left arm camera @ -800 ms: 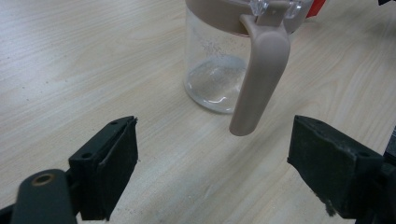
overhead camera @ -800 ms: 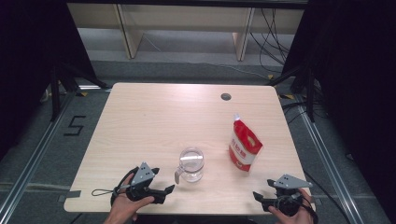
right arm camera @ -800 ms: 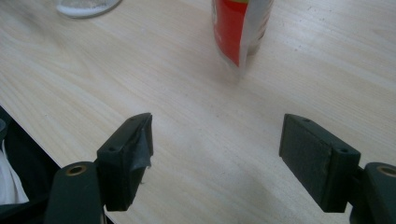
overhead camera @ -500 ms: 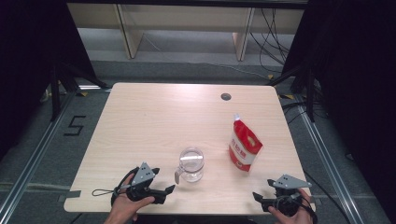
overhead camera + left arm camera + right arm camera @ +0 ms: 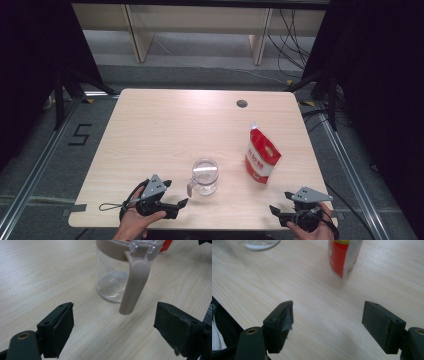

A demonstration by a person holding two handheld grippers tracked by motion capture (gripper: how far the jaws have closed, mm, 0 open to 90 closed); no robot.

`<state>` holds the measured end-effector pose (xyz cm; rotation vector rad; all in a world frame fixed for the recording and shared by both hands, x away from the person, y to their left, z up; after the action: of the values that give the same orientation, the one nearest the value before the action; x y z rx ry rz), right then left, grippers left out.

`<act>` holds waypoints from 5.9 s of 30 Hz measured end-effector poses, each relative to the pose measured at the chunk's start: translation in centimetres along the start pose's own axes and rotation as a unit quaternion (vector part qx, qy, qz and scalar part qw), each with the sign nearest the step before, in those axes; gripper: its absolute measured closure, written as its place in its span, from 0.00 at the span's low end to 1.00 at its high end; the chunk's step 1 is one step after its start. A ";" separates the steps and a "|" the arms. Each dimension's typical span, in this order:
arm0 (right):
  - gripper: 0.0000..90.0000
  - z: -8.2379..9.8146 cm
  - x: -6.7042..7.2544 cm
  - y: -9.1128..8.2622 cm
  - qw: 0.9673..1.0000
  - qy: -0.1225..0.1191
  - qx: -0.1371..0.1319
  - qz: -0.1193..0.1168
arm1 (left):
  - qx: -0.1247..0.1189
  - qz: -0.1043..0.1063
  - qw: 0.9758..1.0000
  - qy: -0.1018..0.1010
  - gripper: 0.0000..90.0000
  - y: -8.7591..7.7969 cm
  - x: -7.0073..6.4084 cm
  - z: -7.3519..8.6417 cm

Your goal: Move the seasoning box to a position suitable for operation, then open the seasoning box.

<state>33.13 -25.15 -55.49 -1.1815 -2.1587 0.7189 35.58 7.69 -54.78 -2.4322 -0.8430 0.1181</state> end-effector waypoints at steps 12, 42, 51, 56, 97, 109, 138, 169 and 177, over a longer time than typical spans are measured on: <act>0.27 -0.1 0.2 0.2 1.000 -0.001 -0.003 -0.004 | -0.008 0.006 1.000 0.000 0.18 0.7 -1.1 -1.1; 0.26 0.0 0.0 0.3 1.000 -0.011 -0.002 -0.001 | 0.000 -0.074 0.997 0.029 0.73 1.7 0.9 -1.7; 0.27 0.0 0.1 0.3 1.000 -0.015 -0.001 -0.004 | 0.009 -0.080 0.996 0.023 0.83 2.4 2.2 -1.3; 0.27 0.1 0.5 0.3 1.000 0.001 0.002 -0.011 | 0.002 -0.074 0.997 0.020 0.83 2.5 2.2 -1.3; 0.27 0.1 1.5 0.7 0.998 -0.040 0.009 -0.039 | -0.038 0.034 0.996 0.069 0.82 3.5 -1.6 -2.4; 0.27 -0.1 1.6 0.9 0.998 -0.043 0.006 -0.042 | -0.043 0.046 0.997 0.039 0.59 2.4 -1.8 -2.9; 0.27 0.1 1.8 1.4 0.997 -0.047 0.023 -0.065 | -0.058 0.045 0.997 0.006 0.48 -0.9 -2.6 -5.5; 0.27 -0.1 2.0 1.2 0.997 -0.050 0.006 -0.052 | -0.084 0.024 0.995 0.046 0.99 -0.2 -1.8 -8.0; 0.32 -0.4 2.9 1.0 0.996 -0.062 -0.001 -0.071 | -0.080 0.029 0.995 0.052 0.99 0.4 -1.8 -7.9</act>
<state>32.64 -22.16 -55.27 -0.9970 -2.3183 0.7445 36.38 2.53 -48.52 -2.5874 -0.7613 -0.0554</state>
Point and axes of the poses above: each handheld gripper's, and its own axes: y roughly forward along the jaws, z roughly out of its underside, x roughly to its left, the point moved 10 cm from there along y, roughly forward along the jaws, and after that the axes turned 14 degrees about y, right-handed, at the moved point
